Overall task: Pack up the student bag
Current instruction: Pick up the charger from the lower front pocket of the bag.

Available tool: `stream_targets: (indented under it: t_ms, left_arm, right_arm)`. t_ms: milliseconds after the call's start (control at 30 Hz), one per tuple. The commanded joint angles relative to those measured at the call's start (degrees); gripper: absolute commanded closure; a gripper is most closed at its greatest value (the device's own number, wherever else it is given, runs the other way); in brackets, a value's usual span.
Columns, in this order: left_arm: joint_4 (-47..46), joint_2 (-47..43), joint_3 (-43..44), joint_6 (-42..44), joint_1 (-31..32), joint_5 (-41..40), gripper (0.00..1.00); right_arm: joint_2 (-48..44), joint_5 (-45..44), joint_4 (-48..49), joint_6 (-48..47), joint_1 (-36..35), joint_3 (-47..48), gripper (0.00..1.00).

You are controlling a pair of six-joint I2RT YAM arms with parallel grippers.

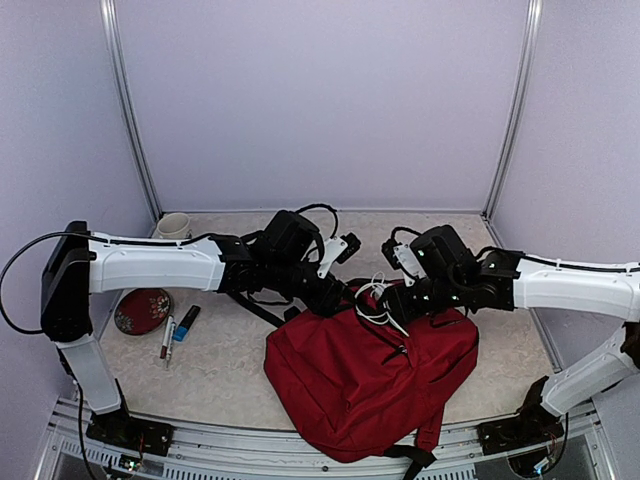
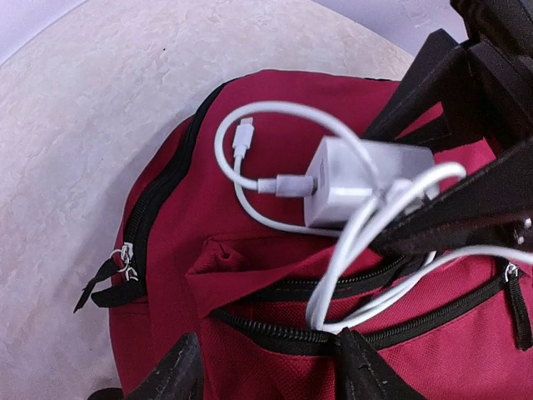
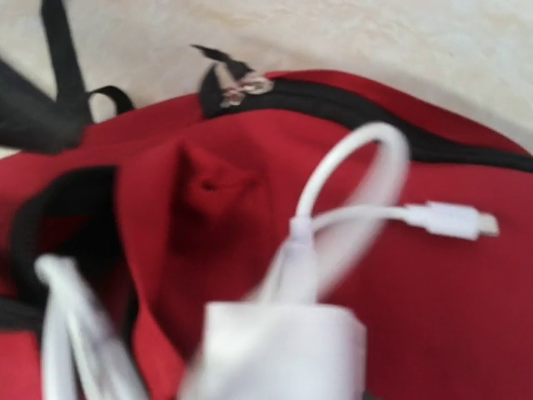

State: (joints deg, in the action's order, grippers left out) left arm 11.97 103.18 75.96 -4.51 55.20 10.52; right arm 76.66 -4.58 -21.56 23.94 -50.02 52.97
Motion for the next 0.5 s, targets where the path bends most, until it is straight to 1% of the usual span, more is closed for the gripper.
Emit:
stream_targets:
  t_ms: [0, 67, 133, 167, 200, 233, 267, 333, 400, 433, 467]
  left_arm:
    - [-1.49, -0.28, -1.47, 0.63, -0.09, 0.04, 0.48]
    - [-1.35, -0.27, -1.51, 0.79, -0.09, -0.59, 0.49]
    - [-1.18, -0.25, -1.28, 0.89, -0.09, -0.91, 0.51]
    - [-1.10, -0.25, -1.17, 0.97, -0.09, -1.05, 0.53]
    - [-1.04, -0.22, -1.17, 0.98, -0.09, -1.13, 0.56]
    - [-0.93, -0.21, -1.05, 1.07, -0.09, -1.32, 0.59]
    - [-0.67, -0.17, -1.01, 1.13, -0.09, -1.40, 0.61]
    - [-0.09, -0.36, -0.69, 1.98, 0.11, -1.48, 0.64]
    - [-0.35, -2.04, -0.94, 4.13, 0.79, -1.74, 0.62]
    - [-1.29, -3.39, -1.47, 6.18, 1.25, -1.30, 0.58]
    - [-2.26, -4.88, -2.13, 7.76, 1.45, -0.20, 0.54]
  right_arm:
    - [-0.36, 1.07, -1.21, 1.46, 2.82, -2.65, 0.53]
    - [-1.07, 1.45, -0.86, 1.86, 3.68, -3.78, 0.53]
    - [-1.52, 1.89, -0.69, 1.98, 4.36, -4.45, 0.58]
    - [-1.76, 2.05, -0.60, 1.98, 4.71, -4.64, 0.63]
    - [-2.09, 2.15, -0.40, 1.98, 4.94, -4.73, 0.72]
    - [-2.46, 2.30, -0.09, 1.98, 5.08, -4.86, 0.76]
    - [-3.00, 2.56, 0.08, 1.98, 5.22, -4.86, 0.82]
    - [-4.16, 2.85, -0.16, 1.98, 5.51, -4.44, 0.89]
    - [-5.78, 2.67, -1.09, 1.96, 5.98, -3.58, 0.95]
    - [-6.74, 2.70, -1.52, 1.98, 6.31, -3.17, 1.00]
    - [-7.77, 3.10, -1.86, 1.98, 6.79, -2.79, 1.00]
